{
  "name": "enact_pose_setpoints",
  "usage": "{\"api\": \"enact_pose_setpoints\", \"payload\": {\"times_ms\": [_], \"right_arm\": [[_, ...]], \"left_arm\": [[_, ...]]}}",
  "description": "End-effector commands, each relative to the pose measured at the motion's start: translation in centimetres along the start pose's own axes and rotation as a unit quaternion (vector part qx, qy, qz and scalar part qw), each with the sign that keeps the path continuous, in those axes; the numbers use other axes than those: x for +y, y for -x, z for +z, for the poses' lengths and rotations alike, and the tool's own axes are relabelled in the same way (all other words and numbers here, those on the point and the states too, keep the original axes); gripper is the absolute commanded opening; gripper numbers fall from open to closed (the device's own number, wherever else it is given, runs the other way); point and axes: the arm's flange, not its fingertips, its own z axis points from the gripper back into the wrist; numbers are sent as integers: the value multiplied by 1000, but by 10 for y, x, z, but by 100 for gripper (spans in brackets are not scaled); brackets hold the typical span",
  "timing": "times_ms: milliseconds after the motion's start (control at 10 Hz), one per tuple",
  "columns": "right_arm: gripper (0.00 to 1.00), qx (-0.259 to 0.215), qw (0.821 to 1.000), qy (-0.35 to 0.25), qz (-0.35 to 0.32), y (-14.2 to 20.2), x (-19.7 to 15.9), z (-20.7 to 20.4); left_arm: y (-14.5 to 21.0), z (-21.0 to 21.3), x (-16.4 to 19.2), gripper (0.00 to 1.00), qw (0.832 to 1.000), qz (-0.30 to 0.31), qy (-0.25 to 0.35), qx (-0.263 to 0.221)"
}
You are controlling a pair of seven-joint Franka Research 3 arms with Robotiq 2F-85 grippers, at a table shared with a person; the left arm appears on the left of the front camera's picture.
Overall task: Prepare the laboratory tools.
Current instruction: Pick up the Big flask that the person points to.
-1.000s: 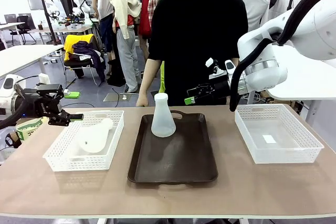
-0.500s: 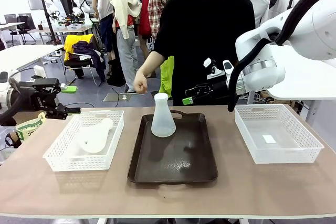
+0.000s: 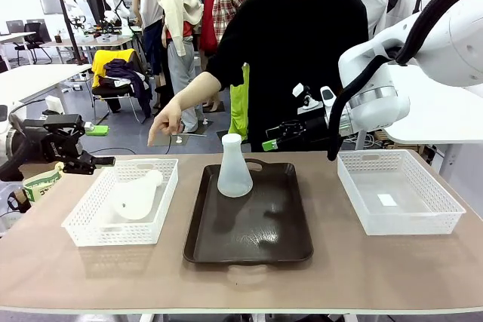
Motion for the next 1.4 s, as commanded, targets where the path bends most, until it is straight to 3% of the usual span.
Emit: {"api": "enact_pose_setpoints", "payload": {"times_ms": [0,400,600,800,1000,1200,1300], "right_arm": [[100,1,1000,1,3,0,-2,-3],[100,1,1000,1,3,0,-2,-3],[100,1,1000,1,3,0,-2,-3],[100,1,1000,1,3,0,-2,-3],[100,1,1000,1,3,0,-2,-3],[100,1,1000,1,3,0,-2,-3],[100,1,1000,1,3,0,-2,-3]], "left_arm": [[-4,0,-3,100,1000,-6,0,0],[-2,0,-2,100,1000,-3,0,0],[-3,-6,-12,100,999,-17,-35,7],[-16,-6,-31,100,990,-60,-129,7],[-42,-19,-48,100,966,-118,-228,32],[-83,-49,-55,100,905,-170,-380,90],[-93,-66,-59,100,876,-191,-424,127]]}}
